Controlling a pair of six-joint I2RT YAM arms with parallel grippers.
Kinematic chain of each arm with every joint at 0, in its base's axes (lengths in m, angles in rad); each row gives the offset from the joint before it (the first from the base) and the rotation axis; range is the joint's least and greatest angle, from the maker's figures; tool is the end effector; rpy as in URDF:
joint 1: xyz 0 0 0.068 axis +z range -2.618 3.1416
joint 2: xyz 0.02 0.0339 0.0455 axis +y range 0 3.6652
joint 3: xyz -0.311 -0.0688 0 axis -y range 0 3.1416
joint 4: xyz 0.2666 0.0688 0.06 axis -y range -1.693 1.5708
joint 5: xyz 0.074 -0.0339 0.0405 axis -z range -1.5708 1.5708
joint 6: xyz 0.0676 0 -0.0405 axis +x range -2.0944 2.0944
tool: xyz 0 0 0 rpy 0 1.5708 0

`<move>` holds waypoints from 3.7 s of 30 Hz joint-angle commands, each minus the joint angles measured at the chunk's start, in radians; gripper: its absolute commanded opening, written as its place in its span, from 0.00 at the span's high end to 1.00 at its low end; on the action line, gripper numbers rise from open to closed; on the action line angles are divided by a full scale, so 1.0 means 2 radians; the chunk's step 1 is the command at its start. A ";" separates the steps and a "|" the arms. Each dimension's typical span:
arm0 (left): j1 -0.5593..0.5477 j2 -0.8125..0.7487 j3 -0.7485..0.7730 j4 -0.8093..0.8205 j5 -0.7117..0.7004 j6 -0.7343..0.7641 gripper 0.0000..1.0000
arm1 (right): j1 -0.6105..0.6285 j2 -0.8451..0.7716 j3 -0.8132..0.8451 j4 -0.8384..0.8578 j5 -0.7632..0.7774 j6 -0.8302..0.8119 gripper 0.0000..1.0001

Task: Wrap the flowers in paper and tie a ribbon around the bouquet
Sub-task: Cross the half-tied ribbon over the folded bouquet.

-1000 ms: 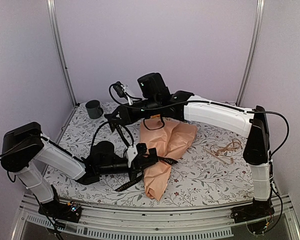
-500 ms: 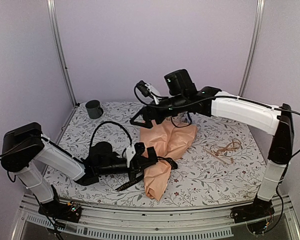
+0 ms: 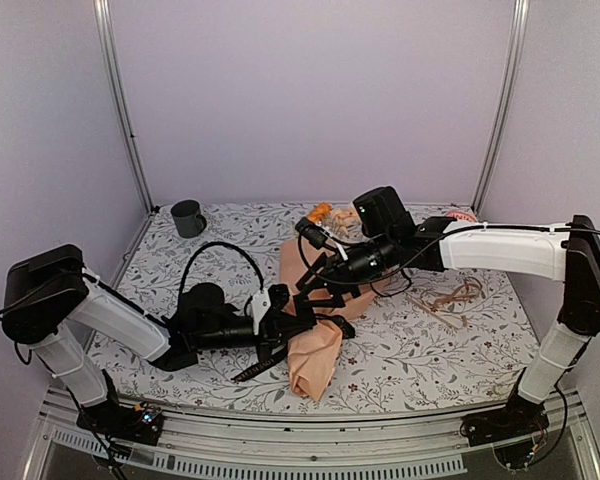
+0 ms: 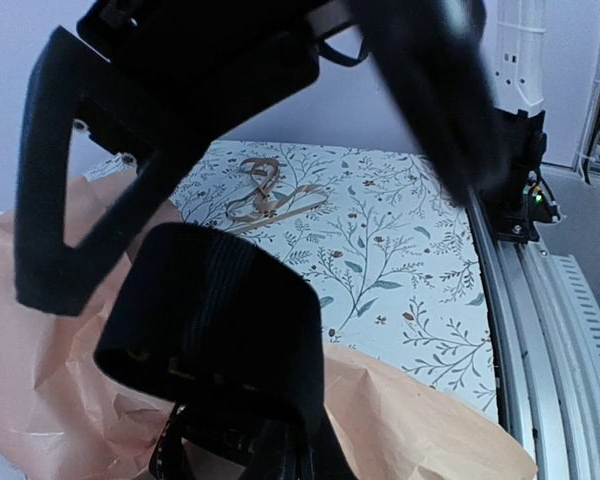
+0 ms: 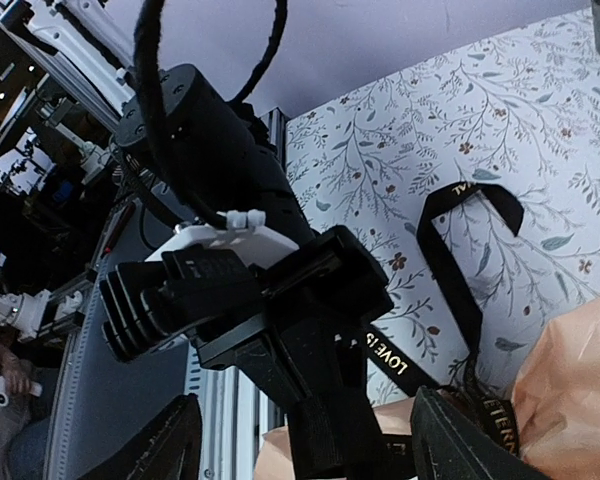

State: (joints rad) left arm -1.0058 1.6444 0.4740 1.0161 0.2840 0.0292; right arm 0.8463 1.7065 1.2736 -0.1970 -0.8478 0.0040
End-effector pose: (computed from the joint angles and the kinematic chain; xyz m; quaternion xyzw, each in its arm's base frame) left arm 0.1657 -0.2967 0.1802 0.4520 0.6079 -0.3970 0.5183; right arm 0.2438 0.3520 0.2943 -0.5023 0.6653 0.5044 0.2252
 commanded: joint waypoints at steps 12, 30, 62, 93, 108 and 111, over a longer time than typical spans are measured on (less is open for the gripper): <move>0.005 -0.003 0.002 -0.008 0.007 -0.004 1.00 | 0.001 0.014 -0.022 0.022 -0.021 0.015 0.99; 0.081 -0.198 0.031 -0.373 -0.140 -0.118 0.22 | -0.021 0.017 -0.025 0.026 0.032 0.039 1.00; 0.101 -0.170 0.077 -0.541 -0.244 -0.199 1.00 | -0.025 0.031 -0.013 0.022 0.031 0.052 1.00; -0.161 0.147 0.541 -0.369 0.134 0.160 1.00 | -0.092 0.073 0.086 -0.037 0.022 0.053 1.00; -0.172 0.250 0.564 -0.461 0.069 0.217 0.48 | -0.091 0.077 0.108 -0.082 0.020 0.010 1.00; -0.171 0.245 0.560 -0.485 0.026 0.228 0.32 | -0.091 0.077 0.108 -0.082 0.018 0.010 1.00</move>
State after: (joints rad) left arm -1.3369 2.1670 1.5936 0.1062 0.4725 0.4538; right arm 0.6662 1.8481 1.4658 -0.3447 -0.7956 0.0467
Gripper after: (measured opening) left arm 0.613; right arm 0.003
